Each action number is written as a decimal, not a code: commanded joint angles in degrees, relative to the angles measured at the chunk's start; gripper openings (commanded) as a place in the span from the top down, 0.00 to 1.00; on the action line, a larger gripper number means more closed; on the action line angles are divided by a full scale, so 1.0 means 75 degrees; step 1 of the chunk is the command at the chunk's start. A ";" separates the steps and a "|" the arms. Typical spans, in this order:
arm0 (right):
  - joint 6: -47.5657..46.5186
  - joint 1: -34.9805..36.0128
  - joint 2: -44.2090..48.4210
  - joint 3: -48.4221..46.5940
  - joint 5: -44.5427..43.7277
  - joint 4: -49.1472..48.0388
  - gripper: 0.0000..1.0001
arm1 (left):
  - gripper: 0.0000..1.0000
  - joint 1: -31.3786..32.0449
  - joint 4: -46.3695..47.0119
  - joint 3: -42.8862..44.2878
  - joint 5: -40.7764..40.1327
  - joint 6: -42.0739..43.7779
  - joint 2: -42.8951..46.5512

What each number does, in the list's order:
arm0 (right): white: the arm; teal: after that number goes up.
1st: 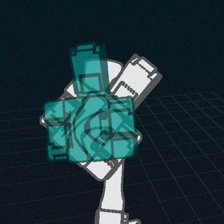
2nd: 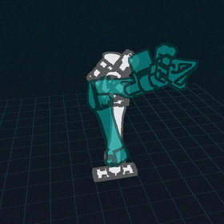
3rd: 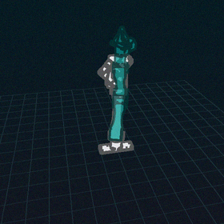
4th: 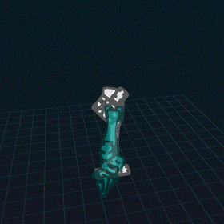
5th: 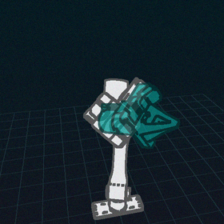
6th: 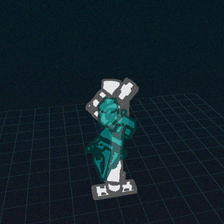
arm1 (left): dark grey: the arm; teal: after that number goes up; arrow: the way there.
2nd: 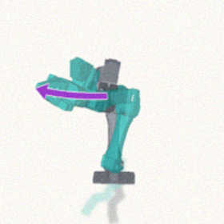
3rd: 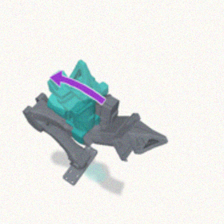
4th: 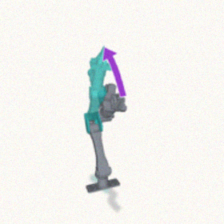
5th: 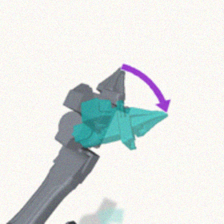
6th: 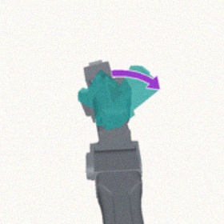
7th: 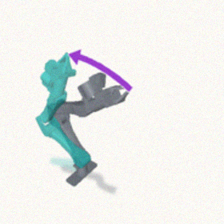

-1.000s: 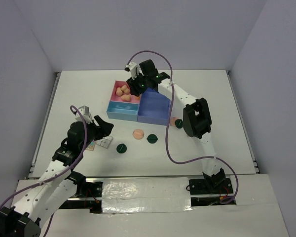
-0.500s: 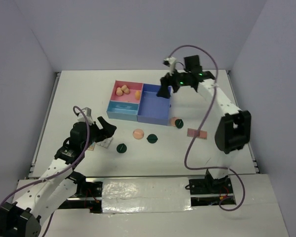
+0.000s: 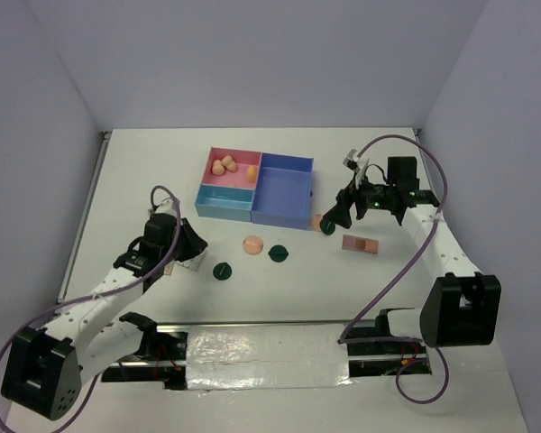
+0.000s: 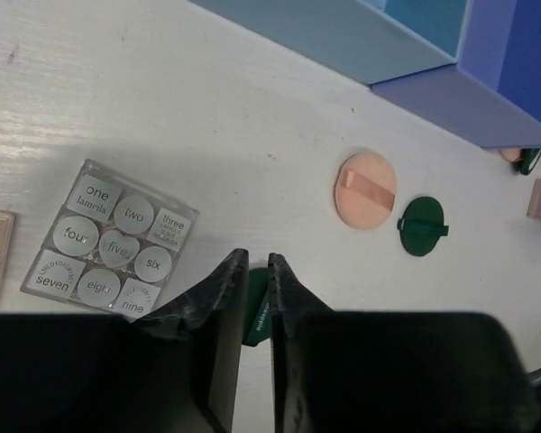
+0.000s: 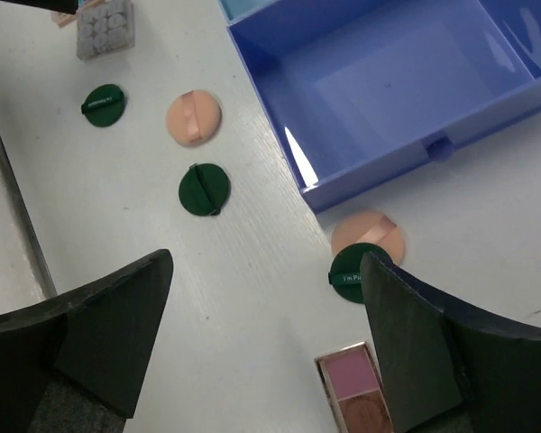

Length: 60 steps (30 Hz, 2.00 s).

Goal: Organize the makeup

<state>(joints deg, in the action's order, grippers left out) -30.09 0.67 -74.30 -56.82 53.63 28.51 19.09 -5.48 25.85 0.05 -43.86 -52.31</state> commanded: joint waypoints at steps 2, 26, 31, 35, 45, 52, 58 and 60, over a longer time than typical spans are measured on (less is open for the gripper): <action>0.0342 -0.0030 0.0520 0.0356 -0.0235 -0.0461 0.14 | 0.76 -0.0050 -0.0661 0.0876 0.0028 0.0257 -0.0641; 0.1621 -0.0511 0.0438 0.0087 -0.0693 -0.0695 0.11 | 0.27 0.1602 0.0647 0.2237 0.0262 0.0469 -0.3524; 0.1726 -0.0546 0.0462 0.0169 -0.0646 -0.0837 0.12 | 0.31 0.1754 0.0917 0.2542 0.0181 0.0434 -0.4062; 0.1761 -0.0581 0.0462 0.0193 -0.0635 -0.0860 0.12 | 0.34 0.1919 0.1116 0.2577 0.0063 0.0305 -0.4380; 0.1844 -0.0616 0.0380 0.0251 -0.0494 -0.0989 0.13 | 0.39 0.2481 0.0754 0.3104 -0.0768 0.0387 -0.5375; 0.1844 -0.0651 0.0438 0.0357 -0.0471 -0.1048 0.13 | 0.44 0.2669 0.0356 0.3421 -0.1260 0.0562 -0.5809; 0.1855 -0.0687 0.0438 0.0392 -0.0447 -0.1059 0.13 | 0.47 0.2892 0.0062 0.3608 -0.1671 0.0703 -0.6067; 0.1867 -0.0698 0.0427 0.0392 -0.0435 -0.1071 0.13 | 0.50 0.2950 0.0062 0.3632 -0.1671 0.0715 -0.6208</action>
<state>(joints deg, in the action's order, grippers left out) -16.29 -4.03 -72.51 -54.06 48.93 22.98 40.47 -3.27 51.92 -10.74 -40.05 -97.01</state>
